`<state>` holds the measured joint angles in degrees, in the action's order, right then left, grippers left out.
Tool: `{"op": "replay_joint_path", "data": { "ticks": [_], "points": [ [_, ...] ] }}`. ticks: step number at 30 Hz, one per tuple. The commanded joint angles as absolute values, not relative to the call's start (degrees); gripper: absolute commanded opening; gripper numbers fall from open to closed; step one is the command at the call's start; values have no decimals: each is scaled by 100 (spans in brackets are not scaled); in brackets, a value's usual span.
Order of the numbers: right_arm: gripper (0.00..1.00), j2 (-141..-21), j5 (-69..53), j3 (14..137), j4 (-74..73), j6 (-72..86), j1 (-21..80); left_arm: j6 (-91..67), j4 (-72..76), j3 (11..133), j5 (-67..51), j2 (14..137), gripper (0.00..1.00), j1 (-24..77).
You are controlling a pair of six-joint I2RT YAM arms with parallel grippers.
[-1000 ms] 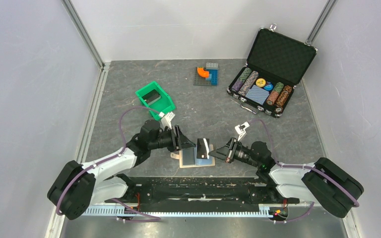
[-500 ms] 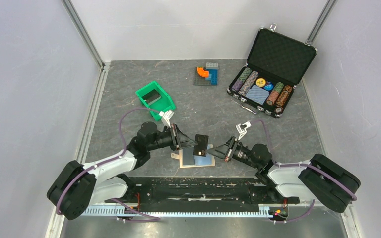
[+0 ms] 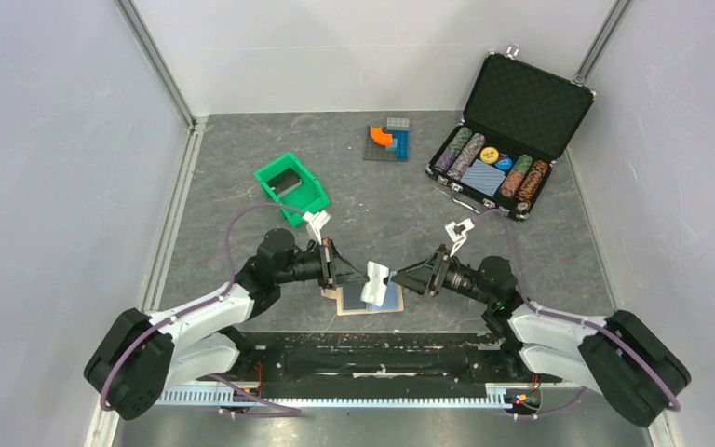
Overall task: Take the credit cards out of the card holder
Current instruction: Remove the credit card from the card holder.
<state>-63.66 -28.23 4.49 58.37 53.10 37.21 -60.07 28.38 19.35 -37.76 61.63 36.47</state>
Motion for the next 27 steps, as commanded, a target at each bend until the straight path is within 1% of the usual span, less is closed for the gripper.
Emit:
{"op": "replay_joint_path", "data": {
  "ticks": [1, 3, 6, 9, 14, 17, 19, 20, 21, 22, 23, 24, 26, 27],
  "points": [
    [61, -5797, -3628, 890, 4639, 3998, 3375, -5189, 1760, 2405, -4351, 6155, 2, 3674],
    [69, -5696, -3860, 1211, 3949, 3498, 3294, -4906, 1443, 2584, -4649, 6253, 2, 3674],
    [73, -5742, -4326, 1590, 3380, 3069, 3225, -4869, 1379, 2682, -4834, 6242, 2, 3674],
    [72, -5922, -4799, 1891, 3128, 2862, 3221, -4753, 1177, 2822, -4889, 6231, 2, 3674],
    [69, -6346, -5414, 2049, 3766, 3293, 3226, -4686, 1055, 2938, -5000, 6295, 2, 3674],
    [67, -6575, -5523, 2156, 3951, 3431, 3225, -4685, 1055, 2983, -5041, 6322, 2, 3674],
    [64, -6684, -5607, 2186, 4170, 3601, 3226, -4663, 1041, 3011, -5074, 6338, 2, 3674],
    [61, -6747, -5668, 2205, 4278, 3665, 3228, -4658, 1039, 3015, -5072, 6336, 2, 3674],
    [54, -6795, -5713, 2212, 4404, 3761, 3225, -4652, 1038, 3020, -5076, 6338, 2, 3676],
    [45, -6835, -5753, 2199, 4568, 3838, 3224, -4643, 1028, 3023, -5060, 6343, 2, 3674],
    [29, -6861, -5771, 2169, 4738, 3941, 3226, -4648, 1023, 3023, -5041, 6347, 2, 3674],
    [18, -6881, -5774, 2135, 4880, 4044, 3222, -4649, 1020, 3032, -5016, 6350, 2, 3670],
    [2, -6942, -5782, 2024, 5301, 4334, 3231, -4681, 1011, 3032, -4871, 6344, 3, 3674],
    [0, -6968, -5756, 1959, 5555, 4487, 3226, -4720, 1011, 3040, -4768, 6319, 7, 3678]
  ]
}}
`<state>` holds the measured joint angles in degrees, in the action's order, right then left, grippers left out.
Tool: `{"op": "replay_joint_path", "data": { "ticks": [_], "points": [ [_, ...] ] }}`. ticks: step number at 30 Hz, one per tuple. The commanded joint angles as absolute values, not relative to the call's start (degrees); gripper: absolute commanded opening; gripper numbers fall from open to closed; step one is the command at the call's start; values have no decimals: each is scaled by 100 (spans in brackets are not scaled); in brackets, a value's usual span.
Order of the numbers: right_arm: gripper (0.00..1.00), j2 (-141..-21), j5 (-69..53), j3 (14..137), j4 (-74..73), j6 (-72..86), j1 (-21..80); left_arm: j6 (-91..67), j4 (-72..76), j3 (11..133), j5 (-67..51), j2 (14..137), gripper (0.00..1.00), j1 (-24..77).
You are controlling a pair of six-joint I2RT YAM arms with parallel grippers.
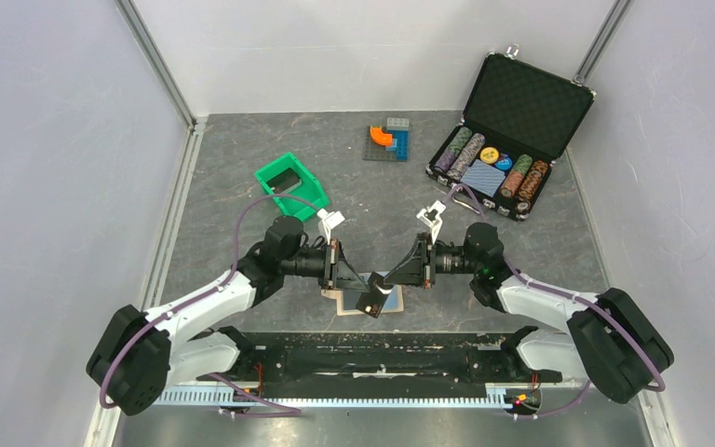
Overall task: Take the credit cards out of the card holder
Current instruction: Remove the credit card from the card holder.
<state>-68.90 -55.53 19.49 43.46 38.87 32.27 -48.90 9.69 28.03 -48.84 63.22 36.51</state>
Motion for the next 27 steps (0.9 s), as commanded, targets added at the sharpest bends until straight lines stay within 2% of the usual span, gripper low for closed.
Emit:
{"op": "replay_joint_path", "data": {
  "ticks": [1, 3, 5, 8, 17, 27],
  "points": [
    [0, -6983, -5694, 1890, 5759, 4665, 3226, -4741, 1003, 3054, -4663, 6292, 10, 3666],
    [0, -7000, -5539, 1800, 6146, 4960, 3226, -4793, 1006, 3111, -4480, 6173, 22, 3651],
    [0, -6990, -5327, 1745, 6430, 5236, 3214, -4858, 966, 3169, -4265, 6002, 41, 3609],
    [0, -6916, -4840, 1672, 6738, 5611, 3186, -4884, 704, 3231, -3829, 5691, 57, 3443],
    [0, -6517, -3253, 1428, 6687, 6138, 3184, -5637, 1747, 2672, -3674, 4937, 62, 2937],
    [0, -6692, -2364, 1126, 7289, 6815, 3213, -6079, 2710, 2274, -3814, 5261, 63, 2945]
  ]
}}
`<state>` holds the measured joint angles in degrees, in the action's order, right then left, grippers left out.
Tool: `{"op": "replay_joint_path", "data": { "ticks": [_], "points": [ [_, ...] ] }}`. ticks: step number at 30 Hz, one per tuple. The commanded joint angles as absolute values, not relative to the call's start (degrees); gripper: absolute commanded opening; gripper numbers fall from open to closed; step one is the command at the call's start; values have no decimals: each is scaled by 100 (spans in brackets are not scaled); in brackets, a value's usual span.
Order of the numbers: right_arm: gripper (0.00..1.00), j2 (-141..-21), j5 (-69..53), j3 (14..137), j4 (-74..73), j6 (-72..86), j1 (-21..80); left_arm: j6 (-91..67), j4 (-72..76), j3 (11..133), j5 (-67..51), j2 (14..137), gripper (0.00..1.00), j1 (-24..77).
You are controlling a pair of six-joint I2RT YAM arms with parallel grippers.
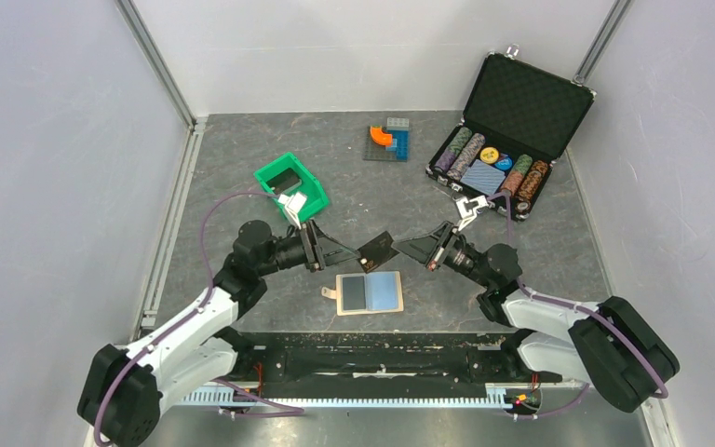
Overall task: Take the credit cards out of the card holder
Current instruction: Remove the credit card from the card holder.
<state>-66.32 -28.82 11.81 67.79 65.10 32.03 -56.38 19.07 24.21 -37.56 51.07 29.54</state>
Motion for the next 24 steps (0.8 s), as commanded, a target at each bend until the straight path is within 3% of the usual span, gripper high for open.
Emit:
{"op": "replay_joint_path", "data": {
  "ticks": [1, 8, 14, 18, 22, 24],
  "points": [
    [0, -6728, -2335, 1093, 7371, 6883, 3225, -6149, 2831, 2239, -3818, 5307, 63, 2945],
    [0, -6731, -1860, 864, 7455, 7014, 3337, -6731, 4026, 2005, -3859, 5745, 42, 2956],
    [0, -6798, -1663, 855, 7446, 7080, 3391, -6782, 4136, 2013, -3760, 5961, 44, 3005],
    [0, -6908, -1497, 841, 7568, 7217, 3452, -6864, 4352, 2039, -3762, 6105, 38, 3074],
    [0, -7049, -1442, 920, 7602, 7295, 3511, -6894, 4403, 2048, -3731, 6169, 29, 3086],
    [0, -7080, -1419, 930, 7594, 7312, 3541, -6899, 4388, 2043, -3710, 6232, 16, 3086]
  ]
}}
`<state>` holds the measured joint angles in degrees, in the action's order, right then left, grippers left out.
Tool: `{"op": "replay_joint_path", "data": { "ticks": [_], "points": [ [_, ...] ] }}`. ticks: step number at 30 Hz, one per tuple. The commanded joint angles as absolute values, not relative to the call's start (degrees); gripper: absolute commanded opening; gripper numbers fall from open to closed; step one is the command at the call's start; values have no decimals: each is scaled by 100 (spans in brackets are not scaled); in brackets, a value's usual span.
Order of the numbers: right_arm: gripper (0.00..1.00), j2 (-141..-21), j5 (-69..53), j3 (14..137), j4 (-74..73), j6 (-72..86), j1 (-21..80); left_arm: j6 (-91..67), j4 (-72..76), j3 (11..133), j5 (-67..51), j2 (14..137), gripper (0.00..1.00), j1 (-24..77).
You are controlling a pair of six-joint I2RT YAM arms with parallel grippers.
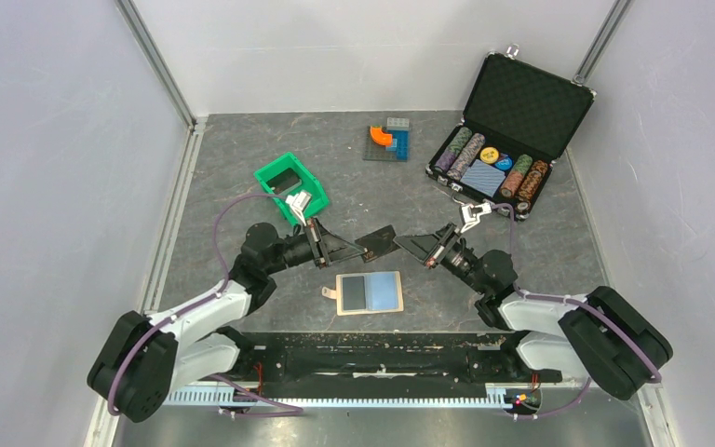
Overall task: Take the credit cards out of the card holder
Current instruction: Remove the credit card from the card holder, then place the credit card in the storage box.
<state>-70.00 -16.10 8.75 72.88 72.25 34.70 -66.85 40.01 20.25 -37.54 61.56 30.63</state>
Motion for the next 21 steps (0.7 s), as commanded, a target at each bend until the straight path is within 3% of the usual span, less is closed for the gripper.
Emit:
{"op": "replay_joint_path", "data": {
  "ticks": [1, 2, 4, 5, 11, 18, 21],
  "points": [
    [0, -7088, -1394, 921, 7589, 7312, 3546, -6912, 4369, 2056, -3701, 6255, 9, 3085],
    [0, -7086, -1374, 915, 7572, 7302, 3550, -6929, 4361, 2052, -3700, 6284, 3, 3086],
    [0, -7078, -1367, 883, 7550, 7272, 3550, -6946, 4268, 2048, -3647, 6297, 2, 3078],
    [5, -7072, -1402, 879, 7530, 7216, 3550, -6918, 4169, 2056, -3591, 6265, 2, 3066],
    [50, -6545, -1475, 946, 6606, 6390, 3534, -6213, 2815, 2542, -3597, 5922, 2, 2633],
    [95, -5673, -1505, 1064, 5088, 5384, 3511, -4950, 473, 3835, -4041, 6032, 2, 1009],
    [98, -5365, -1546, 1089, 4582, 5047, 3507, -4475, -495, 4516, -4226, 6532, 2, 227]
  ]
}}
